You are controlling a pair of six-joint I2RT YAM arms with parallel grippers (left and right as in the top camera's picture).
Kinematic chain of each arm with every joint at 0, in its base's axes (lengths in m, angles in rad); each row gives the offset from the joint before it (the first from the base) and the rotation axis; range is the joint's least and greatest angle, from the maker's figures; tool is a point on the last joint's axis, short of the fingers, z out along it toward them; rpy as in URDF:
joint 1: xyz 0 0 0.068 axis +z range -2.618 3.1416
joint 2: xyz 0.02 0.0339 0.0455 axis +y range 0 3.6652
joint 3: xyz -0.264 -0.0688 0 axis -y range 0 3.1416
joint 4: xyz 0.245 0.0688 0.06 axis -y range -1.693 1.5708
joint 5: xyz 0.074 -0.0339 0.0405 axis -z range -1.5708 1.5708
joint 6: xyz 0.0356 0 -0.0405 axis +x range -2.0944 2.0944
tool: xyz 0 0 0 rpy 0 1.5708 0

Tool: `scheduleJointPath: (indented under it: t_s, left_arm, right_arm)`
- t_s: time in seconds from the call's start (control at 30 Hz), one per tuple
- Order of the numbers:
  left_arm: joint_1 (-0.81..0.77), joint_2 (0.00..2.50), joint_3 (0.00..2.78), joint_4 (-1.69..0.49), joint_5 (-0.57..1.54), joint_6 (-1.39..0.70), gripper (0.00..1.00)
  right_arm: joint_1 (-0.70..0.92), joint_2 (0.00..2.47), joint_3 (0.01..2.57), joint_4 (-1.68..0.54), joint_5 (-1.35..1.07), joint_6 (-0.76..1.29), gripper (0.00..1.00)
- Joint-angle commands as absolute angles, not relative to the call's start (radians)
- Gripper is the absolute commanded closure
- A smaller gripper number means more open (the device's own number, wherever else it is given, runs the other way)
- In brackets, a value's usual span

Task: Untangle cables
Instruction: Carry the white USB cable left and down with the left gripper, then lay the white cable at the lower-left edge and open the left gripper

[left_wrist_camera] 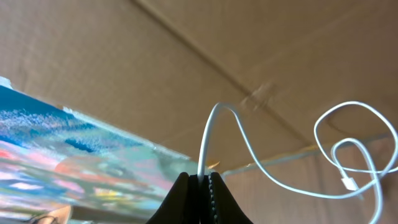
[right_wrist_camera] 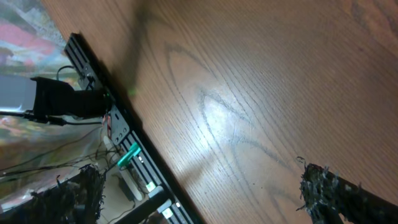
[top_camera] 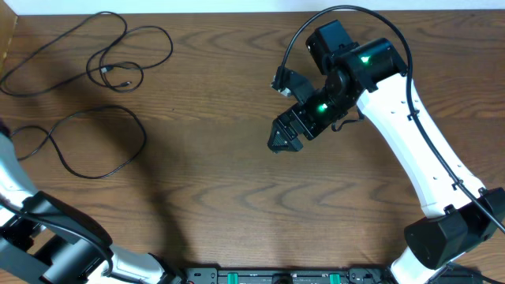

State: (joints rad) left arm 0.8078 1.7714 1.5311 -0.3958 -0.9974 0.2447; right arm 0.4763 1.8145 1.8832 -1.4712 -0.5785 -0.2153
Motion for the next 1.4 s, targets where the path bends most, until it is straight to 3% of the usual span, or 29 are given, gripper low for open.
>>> scheduleJointPath:
  t_s: [0.0,0.47,0.73,1.13,1.37]
  left_arm:
    - [0.842,1.769,1.457,-0.433,-0.929,0.257,0.92]
    - [0.834,1.771,1.250,-0.446,-0.509,0.212,0.92]
    - [0.834,1.771,1.246,-0.581,-0.181,0.185,0.93]
    - [0.834,1.771,1.246,-0.786,-0.153,-0.168,0.92]
    - [0.834,1.772,1.246,-0.849,0.046,-0.191,0.92]
  right_arm:
    - [0.492,1.805,1.882,-1.469,-0.582,-0.225,0.01]
    - [0.513,1.805,1.882,-1.475,-0.582,-0.224,0.01]
    - [0.519,1.805,1.882,-1.469,-0.582,-0.225,0.01]
    - [0.519,1.805,1.882,-1.468,-0.546,-0.225,0.01]
    - [0.519,1.805,1.882,-1.452,-0.537,-0.225,0.01]
